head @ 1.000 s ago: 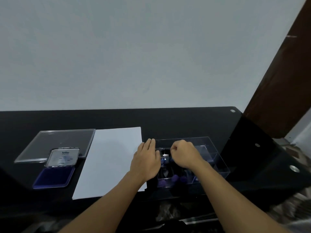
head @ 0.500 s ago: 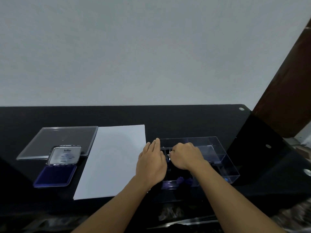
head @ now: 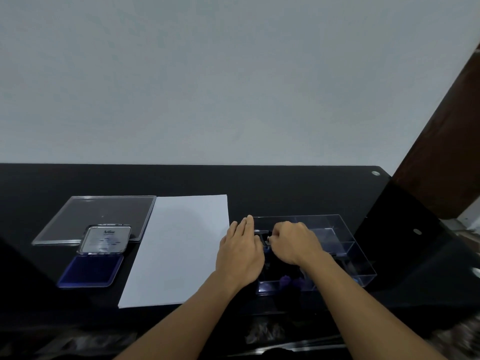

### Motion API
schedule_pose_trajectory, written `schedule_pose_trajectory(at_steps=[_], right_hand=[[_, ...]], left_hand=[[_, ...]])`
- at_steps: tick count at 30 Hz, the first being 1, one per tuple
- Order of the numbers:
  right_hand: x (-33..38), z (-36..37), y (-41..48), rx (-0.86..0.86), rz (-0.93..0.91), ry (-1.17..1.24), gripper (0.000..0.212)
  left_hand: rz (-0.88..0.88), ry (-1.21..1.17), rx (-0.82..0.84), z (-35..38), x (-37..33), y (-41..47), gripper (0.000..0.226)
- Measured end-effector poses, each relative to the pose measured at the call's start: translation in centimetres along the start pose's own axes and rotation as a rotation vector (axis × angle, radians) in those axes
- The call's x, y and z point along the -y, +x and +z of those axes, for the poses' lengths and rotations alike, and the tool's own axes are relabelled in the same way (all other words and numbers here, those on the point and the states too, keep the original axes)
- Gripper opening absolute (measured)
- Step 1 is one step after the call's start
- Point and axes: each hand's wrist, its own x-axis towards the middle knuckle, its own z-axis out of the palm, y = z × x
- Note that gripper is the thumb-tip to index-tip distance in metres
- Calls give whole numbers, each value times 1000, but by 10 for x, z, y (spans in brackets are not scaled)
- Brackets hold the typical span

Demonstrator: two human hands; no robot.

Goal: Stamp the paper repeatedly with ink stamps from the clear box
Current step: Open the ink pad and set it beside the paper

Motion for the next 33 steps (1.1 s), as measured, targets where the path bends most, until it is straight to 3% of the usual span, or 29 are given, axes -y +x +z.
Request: schedule_pose_trajectory(at_steps=[3, 15, 21, 33], right_hand=[[-1, -2, -1, -35, -24, 82, 7], [14, -19, -26, -130, 4, 272, 12], [59, -31, -46, -199, -67, 294, 11], [174, -16, -78, -160, -279, 310, 10]], left_hand=[[11, -41, -12, -8, -1, -3, 55], [-31, -54, -71, -69, 35, -36, 54], [-76, -85, -97, -107, 73, -64, 56], [-139, -69, -207, -171, 152, -122, 48]])
